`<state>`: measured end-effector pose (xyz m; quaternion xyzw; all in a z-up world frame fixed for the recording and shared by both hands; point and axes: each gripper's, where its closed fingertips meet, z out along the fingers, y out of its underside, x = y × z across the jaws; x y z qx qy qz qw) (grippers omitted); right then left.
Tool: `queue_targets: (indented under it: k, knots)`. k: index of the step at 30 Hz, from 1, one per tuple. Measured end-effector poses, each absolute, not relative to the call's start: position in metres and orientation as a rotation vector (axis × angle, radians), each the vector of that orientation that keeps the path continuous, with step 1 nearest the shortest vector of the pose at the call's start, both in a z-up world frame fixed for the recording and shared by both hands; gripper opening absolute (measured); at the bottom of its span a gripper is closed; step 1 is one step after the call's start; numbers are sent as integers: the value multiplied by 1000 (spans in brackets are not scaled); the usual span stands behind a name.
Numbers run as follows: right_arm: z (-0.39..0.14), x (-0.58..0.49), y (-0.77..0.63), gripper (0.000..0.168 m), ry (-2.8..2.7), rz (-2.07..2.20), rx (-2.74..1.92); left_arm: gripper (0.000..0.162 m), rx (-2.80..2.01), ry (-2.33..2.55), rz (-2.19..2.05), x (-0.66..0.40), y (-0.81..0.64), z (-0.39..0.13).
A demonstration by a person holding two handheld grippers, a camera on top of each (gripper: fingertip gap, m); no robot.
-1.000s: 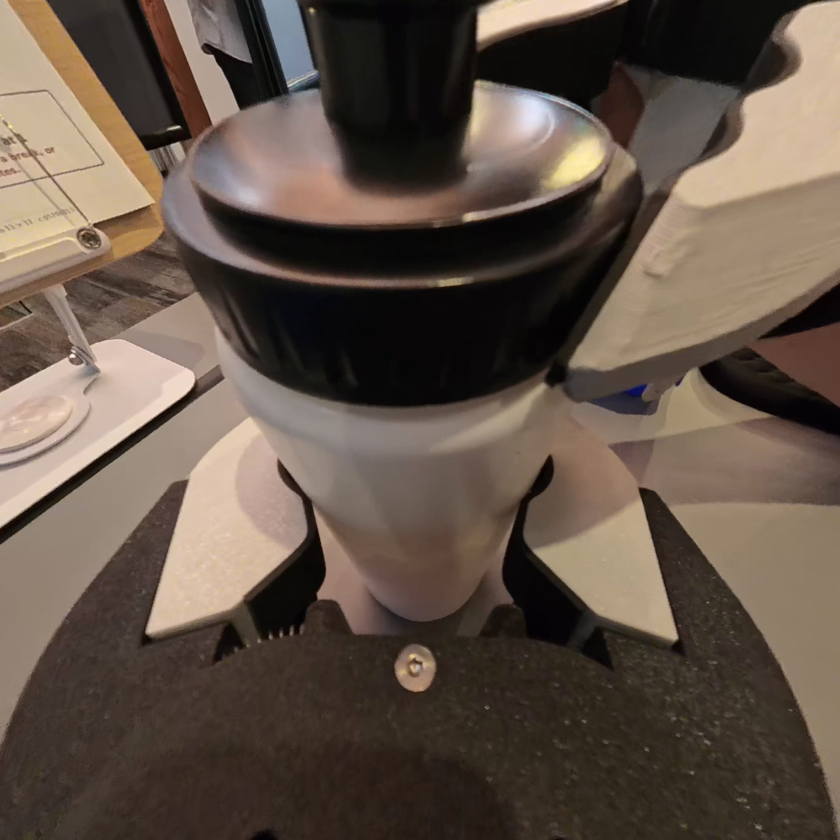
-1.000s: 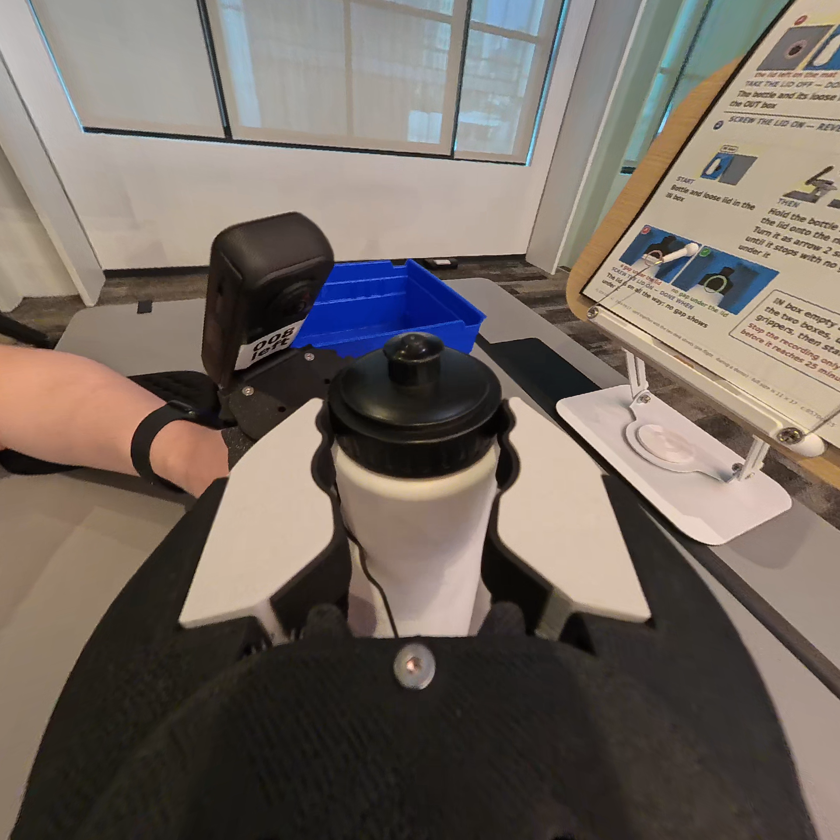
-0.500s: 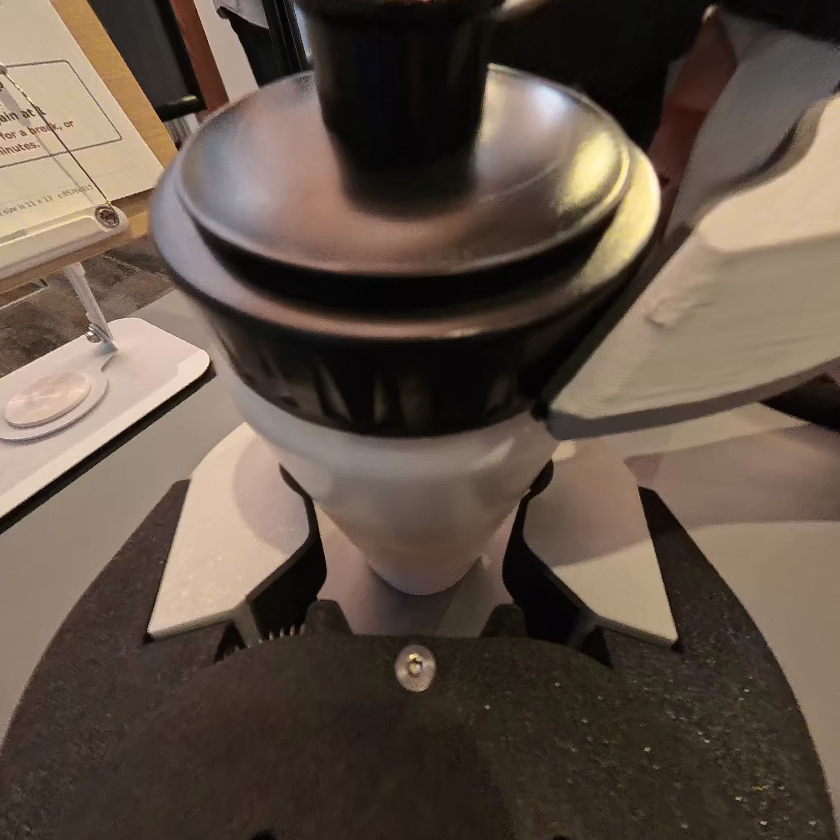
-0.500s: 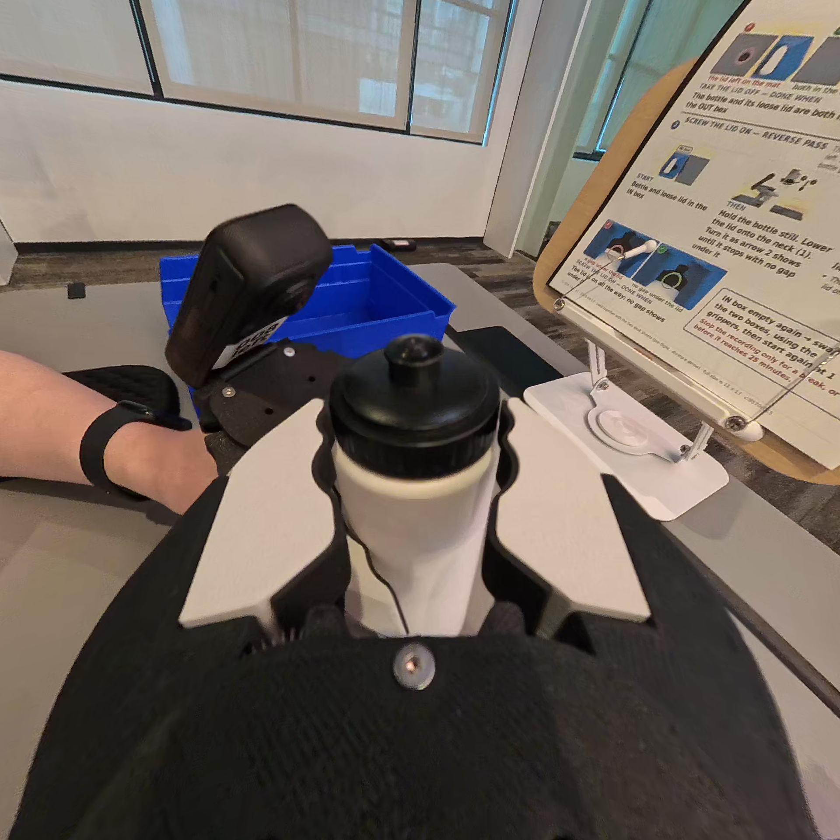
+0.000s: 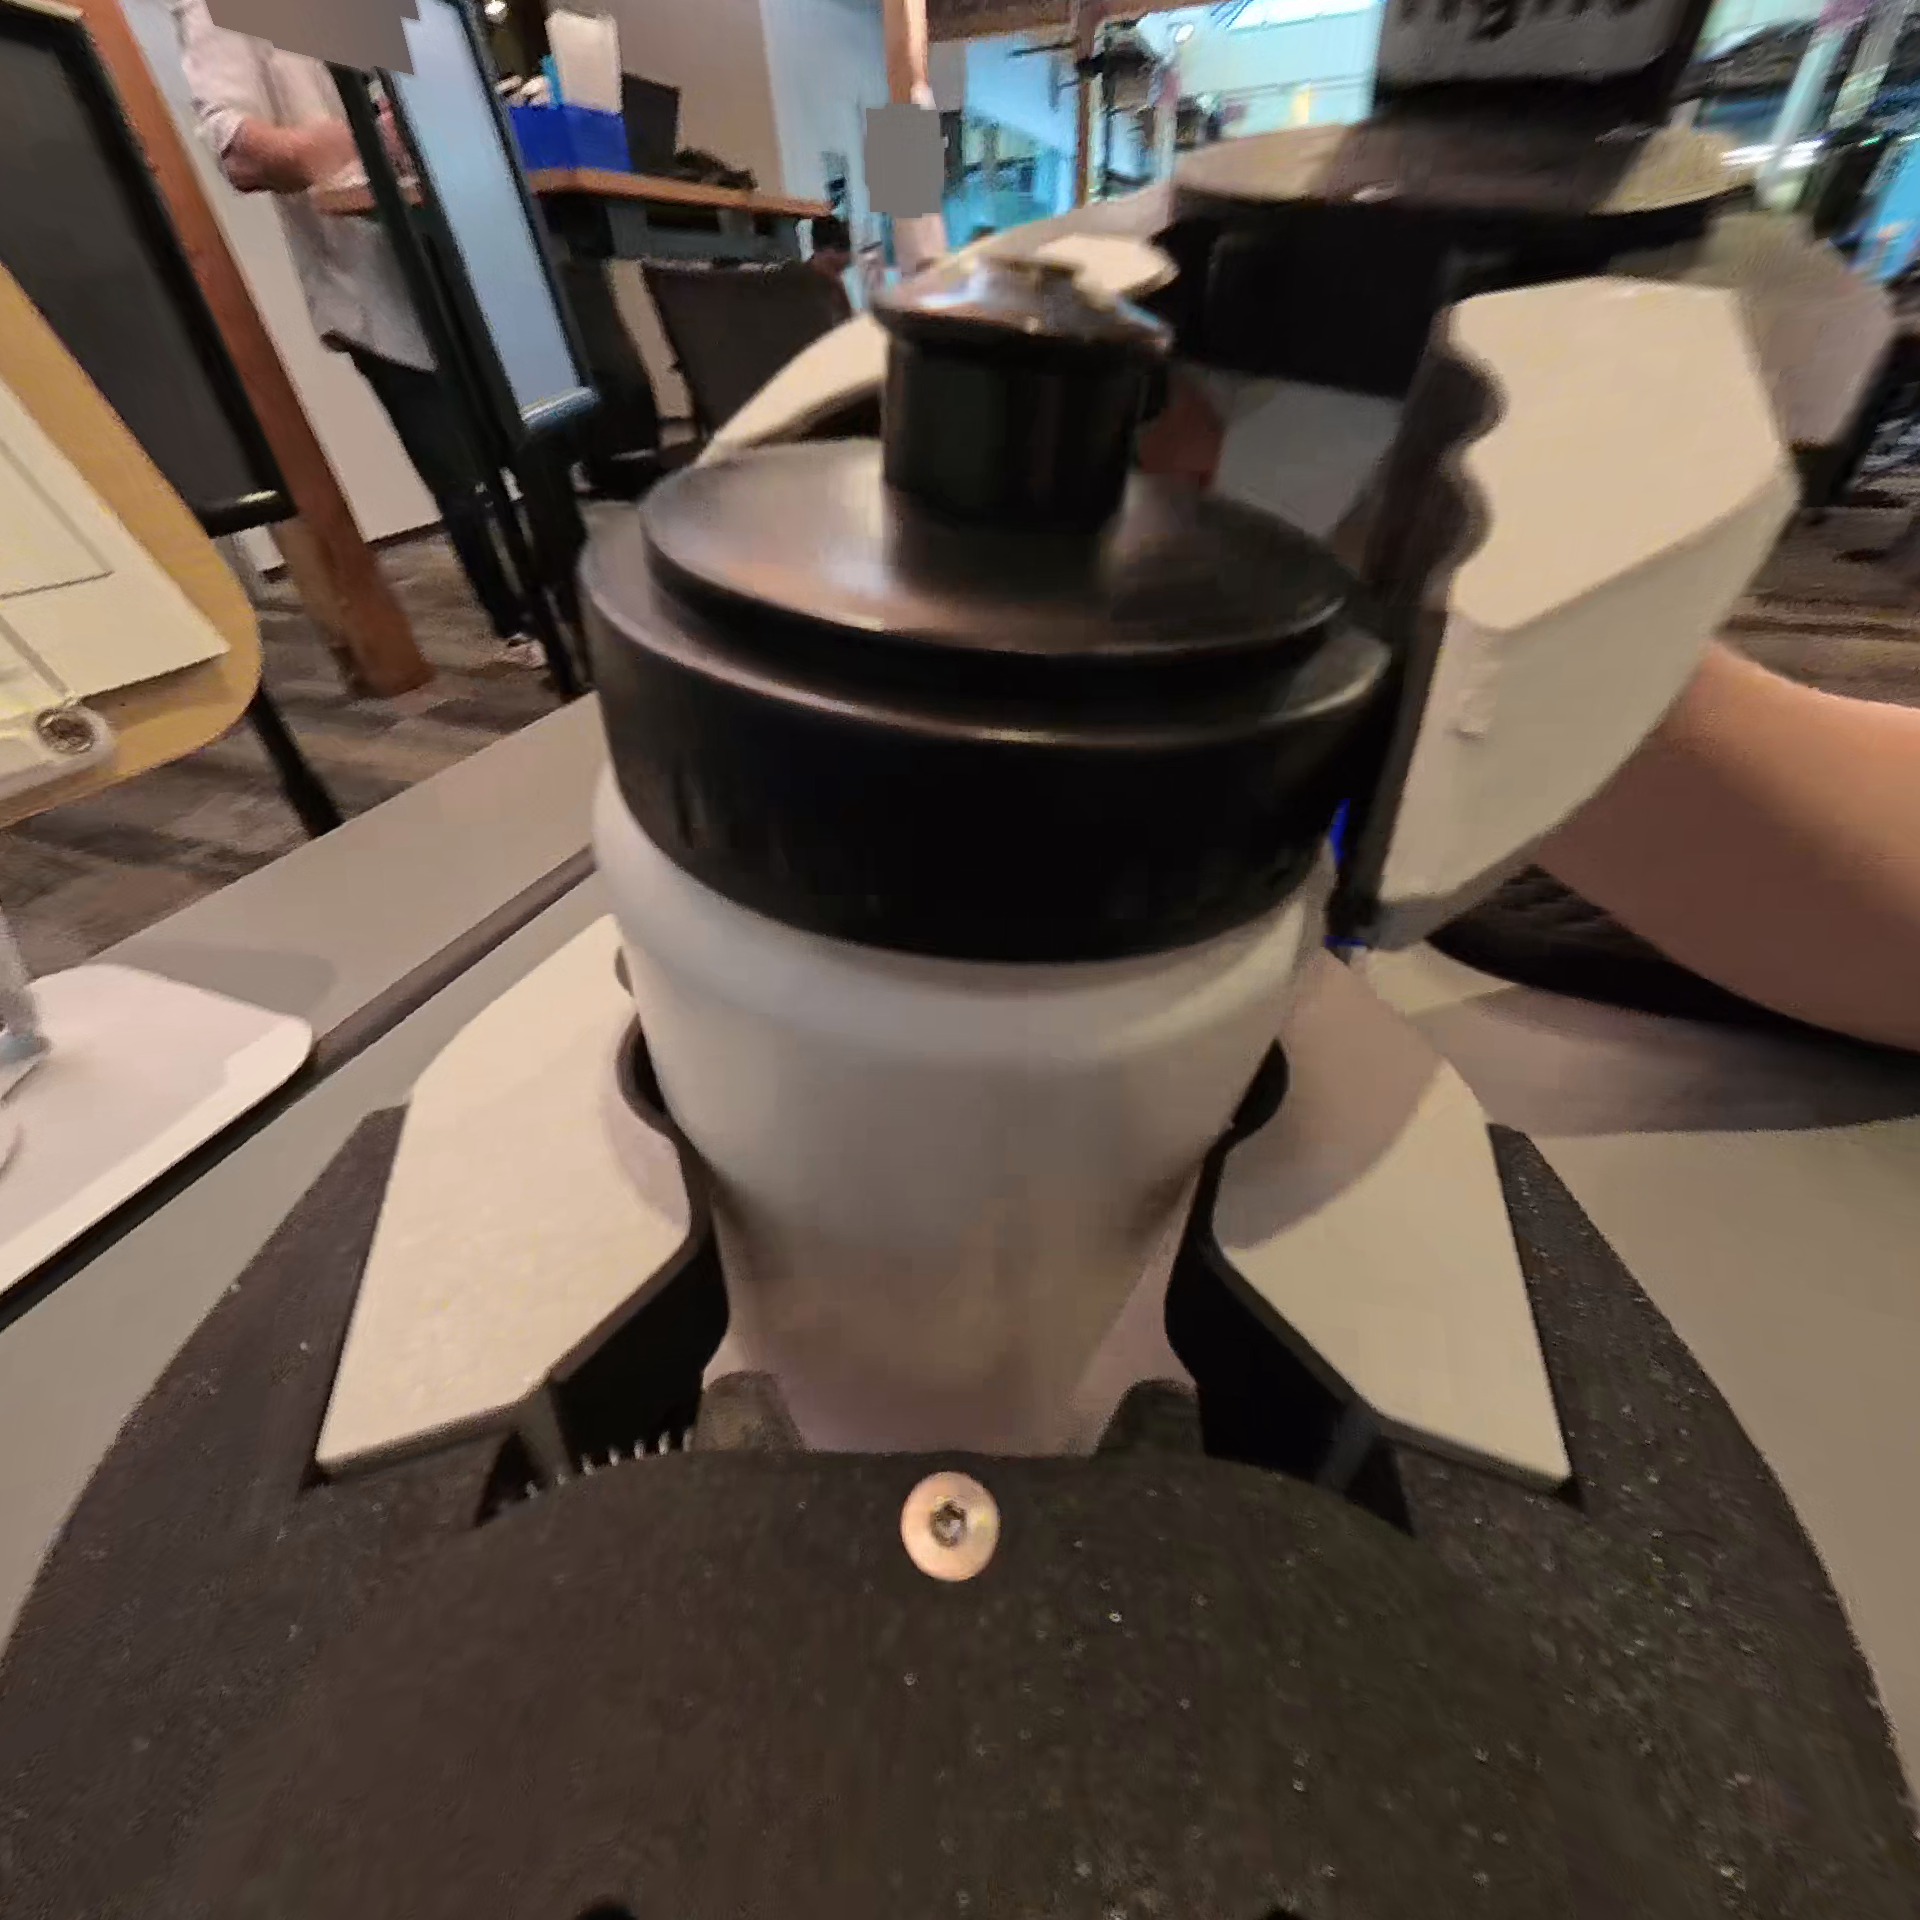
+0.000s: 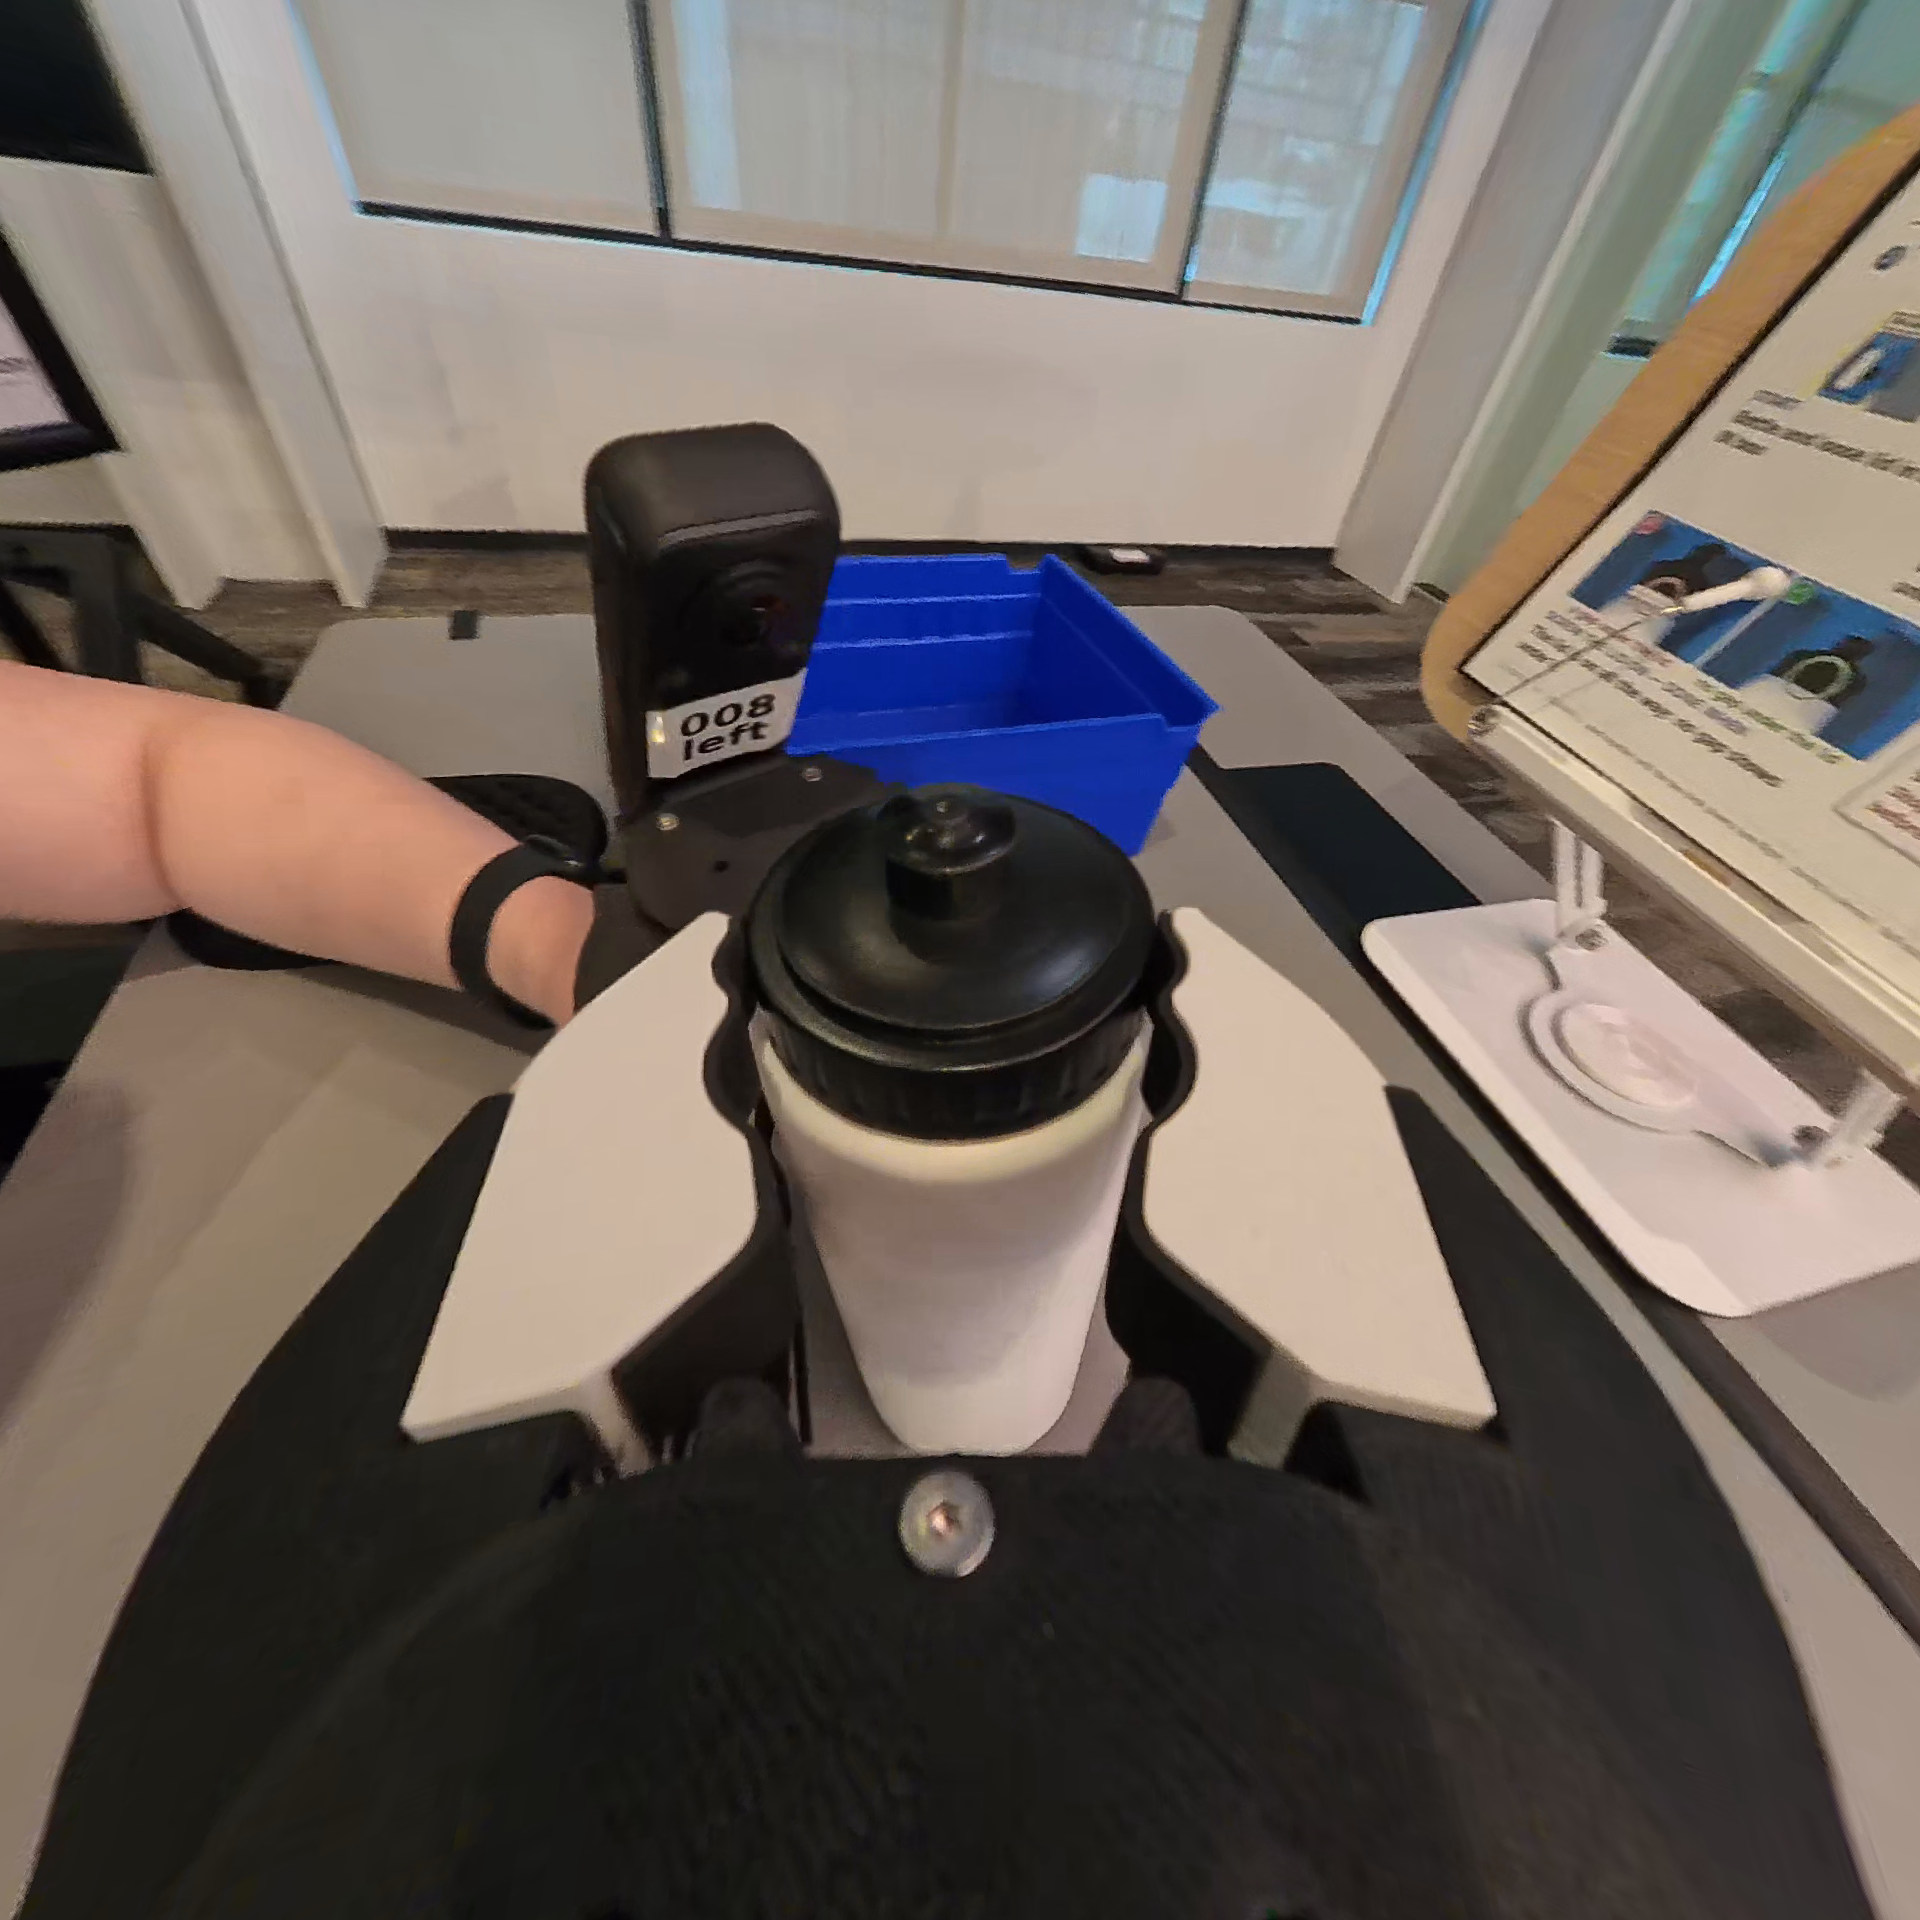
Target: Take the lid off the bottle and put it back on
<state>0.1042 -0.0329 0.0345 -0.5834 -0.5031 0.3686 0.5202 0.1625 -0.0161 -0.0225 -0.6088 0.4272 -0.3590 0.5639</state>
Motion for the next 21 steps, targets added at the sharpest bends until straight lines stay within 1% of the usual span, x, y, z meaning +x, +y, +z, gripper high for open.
queue_targets:
  k: [3, 9, 21]
  knots:
    - [34, 107, -31, 75, -1188, 959, -1387, 104, -1432, 1021, -825, 163, -16, -24]
    - [34, 107, -27, 75, -1136, 1017, -1392, 103, -1509, 982, -846, 164, -14, -28]
    - [33, 108, -25, 74, -1146, 975, -1420, 103, -1547, 979, -835, 164, -13, -29]
